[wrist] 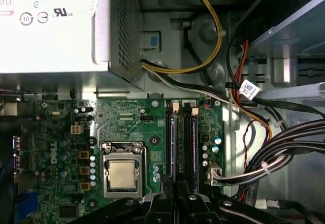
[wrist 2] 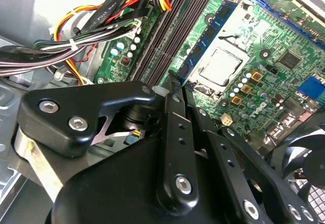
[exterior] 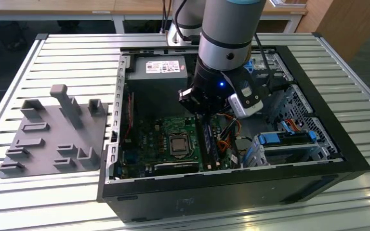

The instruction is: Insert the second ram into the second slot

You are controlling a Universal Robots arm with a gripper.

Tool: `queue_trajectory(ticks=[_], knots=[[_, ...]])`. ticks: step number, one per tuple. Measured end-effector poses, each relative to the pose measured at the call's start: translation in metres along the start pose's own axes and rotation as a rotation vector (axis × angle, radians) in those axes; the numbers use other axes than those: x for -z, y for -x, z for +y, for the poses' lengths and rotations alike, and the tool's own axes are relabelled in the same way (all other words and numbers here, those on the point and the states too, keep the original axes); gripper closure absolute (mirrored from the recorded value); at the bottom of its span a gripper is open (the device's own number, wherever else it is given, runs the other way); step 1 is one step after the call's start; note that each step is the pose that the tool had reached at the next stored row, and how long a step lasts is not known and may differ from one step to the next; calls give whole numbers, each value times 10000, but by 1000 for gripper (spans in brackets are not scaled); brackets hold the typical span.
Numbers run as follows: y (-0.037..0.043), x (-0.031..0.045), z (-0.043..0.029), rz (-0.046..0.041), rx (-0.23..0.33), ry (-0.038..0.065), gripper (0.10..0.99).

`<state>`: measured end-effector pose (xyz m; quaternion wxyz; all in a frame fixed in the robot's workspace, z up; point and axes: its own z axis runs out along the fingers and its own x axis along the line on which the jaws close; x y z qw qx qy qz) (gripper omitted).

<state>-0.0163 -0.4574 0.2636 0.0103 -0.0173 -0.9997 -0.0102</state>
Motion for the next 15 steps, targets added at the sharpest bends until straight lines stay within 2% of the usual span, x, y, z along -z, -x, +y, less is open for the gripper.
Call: queue_trajectory(ticks=[15], knots=[[22,-97,-1,11,56,-5,945]])
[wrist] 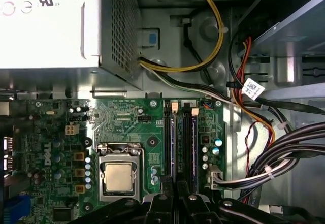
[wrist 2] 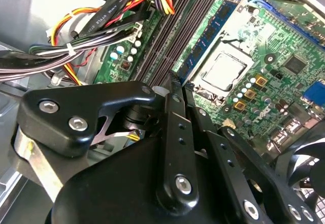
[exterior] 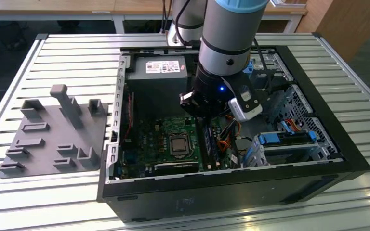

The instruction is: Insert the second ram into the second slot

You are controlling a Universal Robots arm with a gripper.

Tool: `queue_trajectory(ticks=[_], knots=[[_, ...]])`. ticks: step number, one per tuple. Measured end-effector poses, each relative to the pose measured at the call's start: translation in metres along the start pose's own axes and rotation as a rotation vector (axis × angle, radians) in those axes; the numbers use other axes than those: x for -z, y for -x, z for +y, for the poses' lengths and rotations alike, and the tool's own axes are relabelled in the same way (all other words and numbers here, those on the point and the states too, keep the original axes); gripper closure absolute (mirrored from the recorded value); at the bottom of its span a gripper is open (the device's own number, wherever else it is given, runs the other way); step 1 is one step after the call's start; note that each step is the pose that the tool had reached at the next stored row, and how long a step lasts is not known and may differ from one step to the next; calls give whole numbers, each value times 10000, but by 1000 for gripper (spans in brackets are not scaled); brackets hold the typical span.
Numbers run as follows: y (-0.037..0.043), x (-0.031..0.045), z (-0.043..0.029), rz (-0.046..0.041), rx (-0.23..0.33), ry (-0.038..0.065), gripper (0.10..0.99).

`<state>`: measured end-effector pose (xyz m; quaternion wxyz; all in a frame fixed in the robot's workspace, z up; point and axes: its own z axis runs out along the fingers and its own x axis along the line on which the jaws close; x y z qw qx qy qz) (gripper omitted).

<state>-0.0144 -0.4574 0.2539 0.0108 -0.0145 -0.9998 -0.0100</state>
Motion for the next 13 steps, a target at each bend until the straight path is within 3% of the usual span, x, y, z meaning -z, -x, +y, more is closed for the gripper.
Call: queue_trajectory(ticks=[13], knots=[[2,-57,-1,5,0,8,945]])
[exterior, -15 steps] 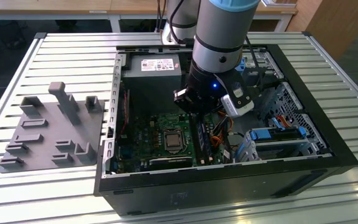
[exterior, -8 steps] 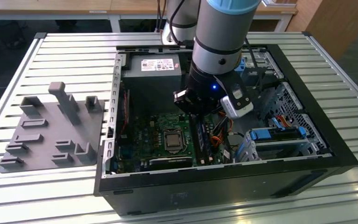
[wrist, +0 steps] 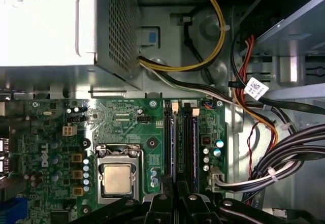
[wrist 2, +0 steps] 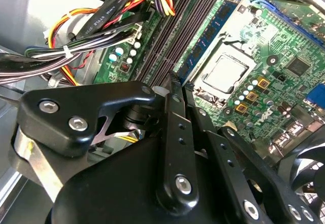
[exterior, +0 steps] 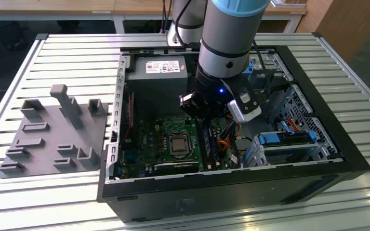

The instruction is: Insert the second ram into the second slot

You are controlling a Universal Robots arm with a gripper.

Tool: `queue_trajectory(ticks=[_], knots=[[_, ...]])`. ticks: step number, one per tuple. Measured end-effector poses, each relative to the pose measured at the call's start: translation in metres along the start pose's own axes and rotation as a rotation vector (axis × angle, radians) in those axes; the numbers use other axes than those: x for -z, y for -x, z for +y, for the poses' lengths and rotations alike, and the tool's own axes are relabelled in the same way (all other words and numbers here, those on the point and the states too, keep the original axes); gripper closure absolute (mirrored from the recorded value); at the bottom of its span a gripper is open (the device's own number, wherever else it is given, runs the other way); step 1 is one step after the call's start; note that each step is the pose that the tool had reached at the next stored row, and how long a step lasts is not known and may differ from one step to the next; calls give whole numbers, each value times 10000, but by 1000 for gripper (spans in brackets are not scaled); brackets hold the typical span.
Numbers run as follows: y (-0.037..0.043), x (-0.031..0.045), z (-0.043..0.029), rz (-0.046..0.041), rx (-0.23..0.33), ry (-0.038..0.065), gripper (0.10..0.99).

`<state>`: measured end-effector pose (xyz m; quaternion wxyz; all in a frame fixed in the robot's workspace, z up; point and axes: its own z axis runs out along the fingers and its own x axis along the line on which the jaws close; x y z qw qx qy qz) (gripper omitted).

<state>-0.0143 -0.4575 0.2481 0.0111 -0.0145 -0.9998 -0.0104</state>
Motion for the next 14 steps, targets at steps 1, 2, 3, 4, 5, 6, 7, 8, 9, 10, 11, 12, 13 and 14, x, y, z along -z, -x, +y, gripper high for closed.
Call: queue_trajectory(ticks=[1,2,3,4,5,6,7,8,9,10,11,12,13,14], knots=[[0,-13,-1,0,0,0,945],[1,-29,-1,1,0,0,945],[1,-44,-1,1,0,0,945],[1,-59,-1,0,0,0,945],[1,-71,-1,0,0,0,945],[2,-82,-2,0,0,0,945],[2,-89,-2,0,0,1,945],[2,-95,-2,0,0,0,945],[2,-102,-2,0,0,-1,945],[2,-108,-2,0,0,0,945],[2,-113,-3,0,-1,0,945],[2,-114,-6,1,-6,-2,945],[2,-118,-9,0,-13,0,945],[3,-121,-13,0,-23,1,945]])
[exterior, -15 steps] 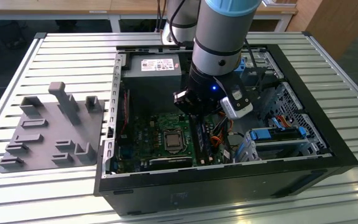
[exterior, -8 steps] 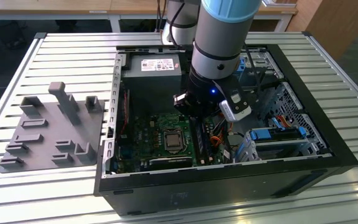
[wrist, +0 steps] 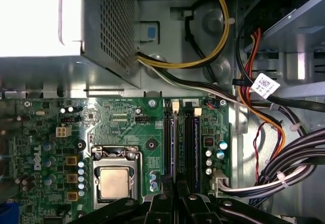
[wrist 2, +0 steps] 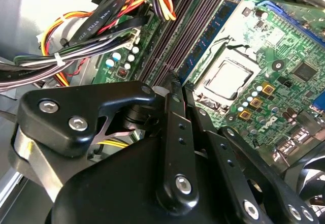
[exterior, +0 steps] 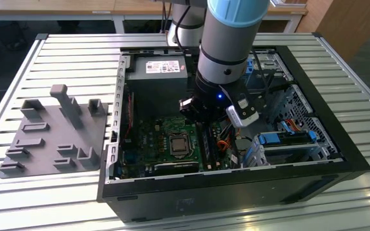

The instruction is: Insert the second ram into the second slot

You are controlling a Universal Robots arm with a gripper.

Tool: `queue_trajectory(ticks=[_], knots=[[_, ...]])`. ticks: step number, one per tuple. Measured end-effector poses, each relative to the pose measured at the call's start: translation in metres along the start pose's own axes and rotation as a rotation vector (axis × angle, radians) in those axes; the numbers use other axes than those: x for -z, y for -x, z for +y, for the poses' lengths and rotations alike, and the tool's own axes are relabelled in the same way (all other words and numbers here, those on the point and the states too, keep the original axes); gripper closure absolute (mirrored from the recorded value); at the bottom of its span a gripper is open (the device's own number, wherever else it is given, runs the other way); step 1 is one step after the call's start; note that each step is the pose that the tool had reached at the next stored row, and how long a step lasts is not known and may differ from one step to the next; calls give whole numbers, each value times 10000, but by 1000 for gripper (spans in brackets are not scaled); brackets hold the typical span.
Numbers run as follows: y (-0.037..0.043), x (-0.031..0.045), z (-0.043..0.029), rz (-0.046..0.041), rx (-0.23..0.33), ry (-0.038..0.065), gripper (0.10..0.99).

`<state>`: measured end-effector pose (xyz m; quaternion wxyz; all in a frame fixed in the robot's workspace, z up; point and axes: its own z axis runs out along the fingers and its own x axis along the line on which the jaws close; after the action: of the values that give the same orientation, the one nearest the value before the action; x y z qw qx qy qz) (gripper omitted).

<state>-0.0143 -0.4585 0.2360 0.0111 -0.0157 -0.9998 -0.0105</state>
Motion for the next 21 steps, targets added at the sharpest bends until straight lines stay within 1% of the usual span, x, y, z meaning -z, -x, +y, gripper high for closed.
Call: queue_trajectory(ticks=[5,10,15,21], knots=[[8,-6,-29,2,-94,2,945],[9,-8,-31,2,-94,2,945],[17,-26,-31,2,-90,3,945],[17,-50,-31,13,195,-7,945]])
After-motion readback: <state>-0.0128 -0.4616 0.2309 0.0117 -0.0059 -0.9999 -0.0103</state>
